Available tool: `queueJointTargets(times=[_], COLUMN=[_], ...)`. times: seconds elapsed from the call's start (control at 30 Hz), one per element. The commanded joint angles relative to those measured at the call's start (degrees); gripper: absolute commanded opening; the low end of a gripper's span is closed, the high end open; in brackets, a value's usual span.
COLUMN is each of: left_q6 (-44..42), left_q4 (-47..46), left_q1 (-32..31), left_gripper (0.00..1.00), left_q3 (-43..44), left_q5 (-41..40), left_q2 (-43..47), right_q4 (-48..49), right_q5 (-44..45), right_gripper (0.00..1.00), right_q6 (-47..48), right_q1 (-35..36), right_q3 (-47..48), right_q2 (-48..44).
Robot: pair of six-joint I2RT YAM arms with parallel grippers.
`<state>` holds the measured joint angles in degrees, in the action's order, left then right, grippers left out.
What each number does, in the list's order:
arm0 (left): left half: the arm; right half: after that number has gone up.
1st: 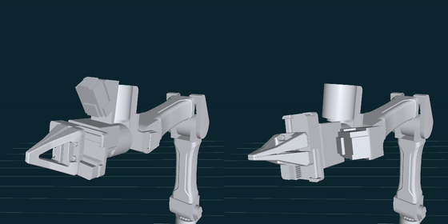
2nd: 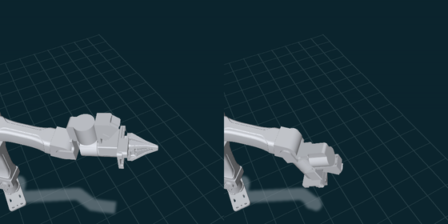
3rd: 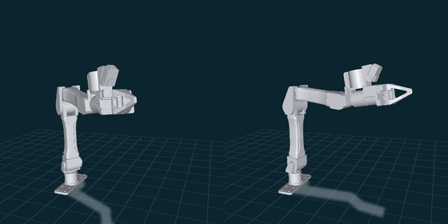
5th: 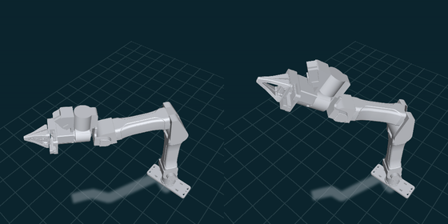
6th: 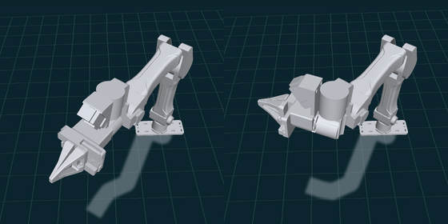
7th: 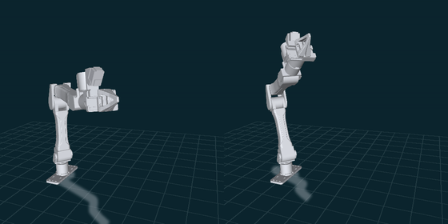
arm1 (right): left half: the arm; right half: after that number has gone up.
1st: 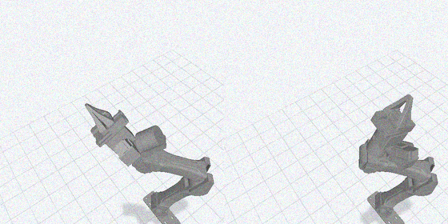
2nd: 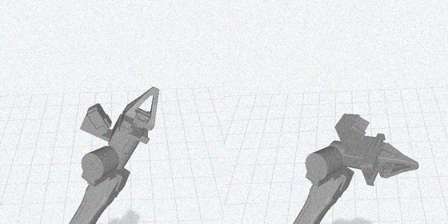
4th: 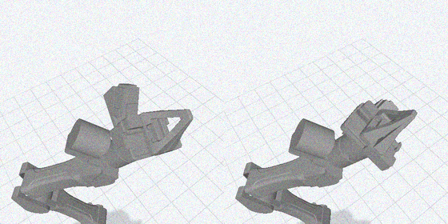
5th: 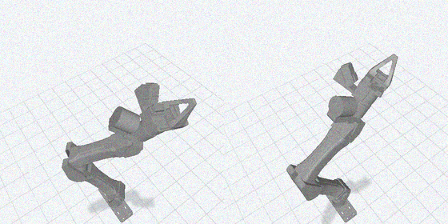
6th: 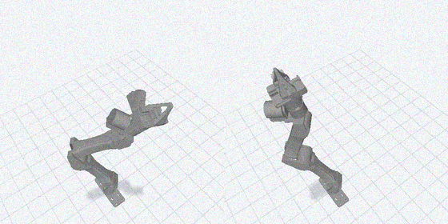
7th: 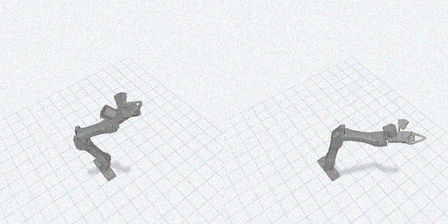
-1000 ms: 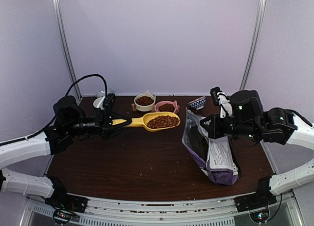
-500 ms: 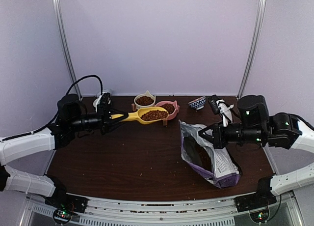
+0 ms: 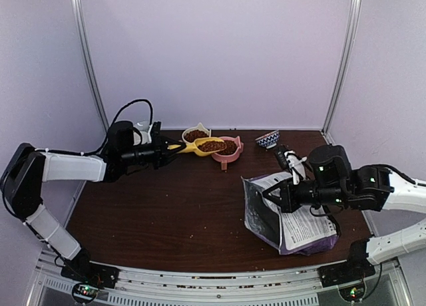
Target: Serve the pet food
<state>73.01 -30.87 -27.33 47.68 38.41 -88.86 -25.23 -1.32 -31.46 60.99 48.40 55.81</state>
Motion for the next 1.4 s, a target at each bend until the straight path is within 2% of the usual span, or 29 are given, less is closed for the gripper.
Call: queueJointTargets(times=[0.0,0.43,0.77,1.37], left_q6=[-0.18,-9.56,-13.18,-22.19], left_q4=[-7.40,10.40,15.39,32.73], left_q1=[2.11,4.04,4.09,3.98], left_gripper=[0.00,0.00,0.00,0.00], left_q3=[5.35,23.79,29.23,40.90], left_q5=[-1.19,-1.88,-2.09,-4.58], left_q2=[-4.47,-16.95,-21.62,-27.22], right_q4=[4.95,8.05,8.83,9.68], right_q5=[1.23,-3.44,-5.20,-6.32], right_gripper=[0.00,0.00,0.00,0.00], right_q6=[-1.12,-1.89,-1.69,-2.13], right_q1=[-0.30,-1.11,-2.26,-2.64], right_q3=[0.13,2.79,3.32,2.69], right_q2=[0.18,5.14,5.74,6.48])
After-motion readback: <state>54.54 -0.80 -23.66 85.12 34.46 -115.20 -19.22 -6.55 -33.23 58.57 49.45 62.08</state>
